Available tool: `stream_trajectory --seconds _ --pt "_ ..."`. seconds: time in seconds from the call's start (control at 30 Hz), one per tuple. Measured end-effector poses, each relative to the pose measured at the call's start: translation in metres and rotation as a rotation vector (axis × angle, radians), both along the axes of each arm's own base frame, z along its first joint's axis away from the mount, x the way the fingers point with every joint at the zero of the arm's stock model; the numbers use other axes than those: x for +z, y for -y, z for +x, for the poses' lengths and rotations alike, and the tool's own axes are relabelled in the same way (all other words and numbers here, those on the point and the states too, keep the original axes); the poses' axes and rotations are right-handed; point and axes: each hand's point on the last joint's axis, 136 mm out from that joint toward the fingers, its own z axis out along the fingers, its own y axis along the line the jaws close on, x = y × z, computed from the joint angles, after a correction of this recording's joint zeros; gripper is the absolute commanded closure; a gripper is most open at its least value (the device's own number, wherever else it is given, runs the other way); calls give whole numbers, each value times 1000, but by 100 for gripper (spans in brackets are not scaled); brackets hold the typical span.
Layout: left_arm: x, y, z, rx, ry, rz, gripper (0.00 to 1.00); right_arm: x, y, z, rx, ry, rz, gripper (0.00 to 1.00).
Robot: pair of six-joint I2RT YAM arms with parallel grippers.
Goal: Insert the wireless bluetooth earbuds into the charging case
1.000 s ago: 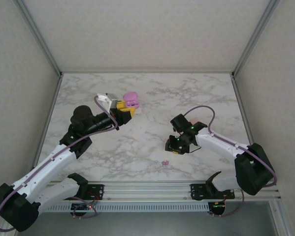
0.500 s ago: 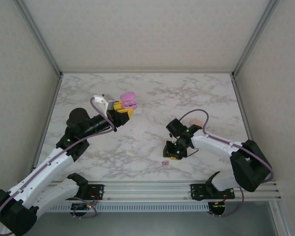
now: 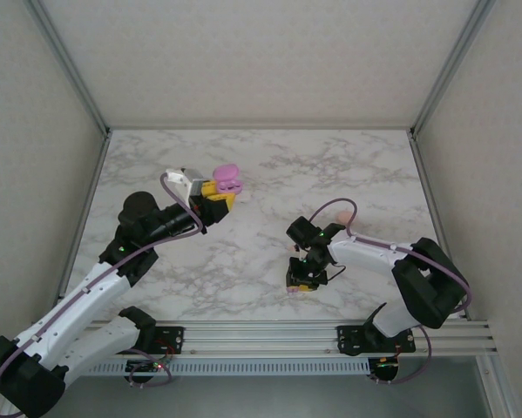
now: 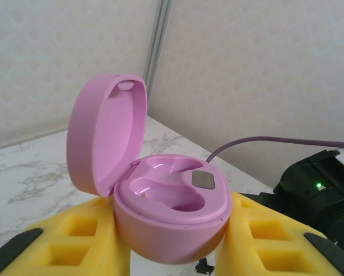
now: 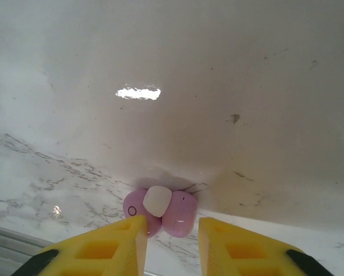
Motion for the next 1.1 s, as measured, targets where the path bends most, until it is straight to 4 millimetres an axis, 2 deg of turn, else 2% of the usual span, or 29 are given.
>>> stream_trajectory --seconds 1.1 --pt "-3 0 1 3 -3 9 80 -6 15 -2 -4 -5 -84 76"
